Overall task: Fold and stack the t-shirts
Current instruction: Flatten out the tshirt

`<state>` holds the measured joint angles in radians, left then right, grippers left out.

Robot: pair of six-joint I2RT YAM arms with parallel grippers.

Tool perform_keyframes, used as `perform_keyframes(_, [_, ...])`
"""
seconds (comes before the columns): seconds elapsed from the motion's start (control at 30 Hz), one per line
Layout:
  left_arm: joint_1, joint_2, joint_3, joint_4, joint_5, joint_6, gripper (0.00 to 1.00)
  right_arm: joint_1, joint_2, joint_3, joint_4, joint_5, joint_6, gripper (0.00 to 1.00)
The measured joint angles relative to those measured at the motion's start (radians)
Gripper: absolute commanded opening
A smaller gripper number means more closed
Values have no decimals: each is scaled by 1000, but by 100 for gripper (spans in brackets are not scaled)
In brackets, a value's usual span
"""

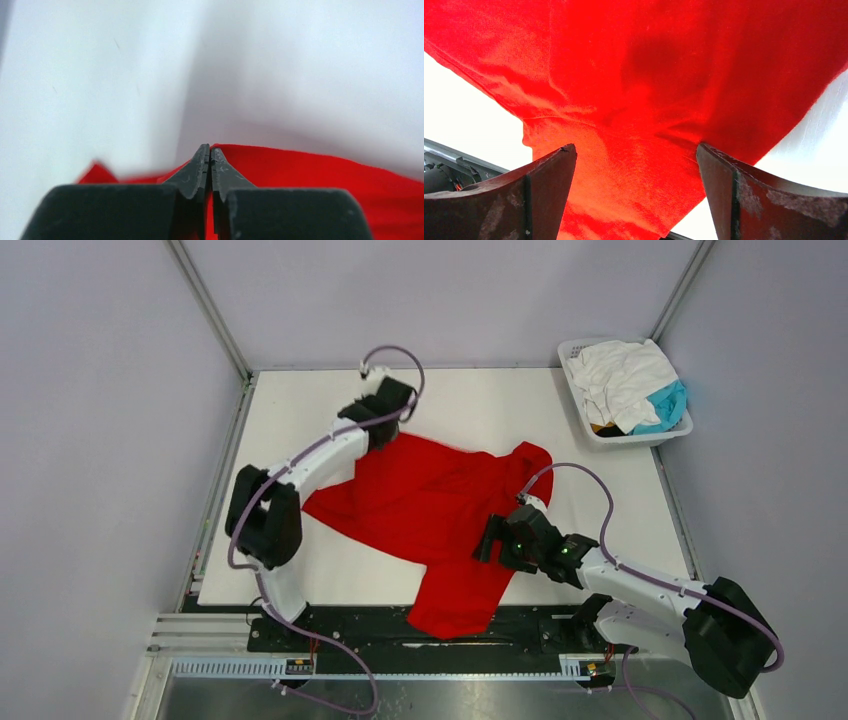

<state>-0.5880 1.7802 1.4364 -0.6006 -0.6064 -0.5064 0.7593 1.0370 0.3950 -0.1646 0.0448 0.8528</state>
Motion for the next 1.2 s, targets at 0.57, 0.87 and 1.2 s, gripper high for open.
perform_keyframes(0.57, [269, 278, 423, -93, 106, 170, 99, 2, -10, 31, -106, 64, -77, 100])
perform_keyframes(0.87, [211, -406, -463, 82, 444, -62, 99, 96, -20, 109, -247, 76, -133, 100])
perform_keyframes(1.2, [147, -422, -711, 219, 556, -193, 99, 134, 266, 232, -237, 101, -117, 99])
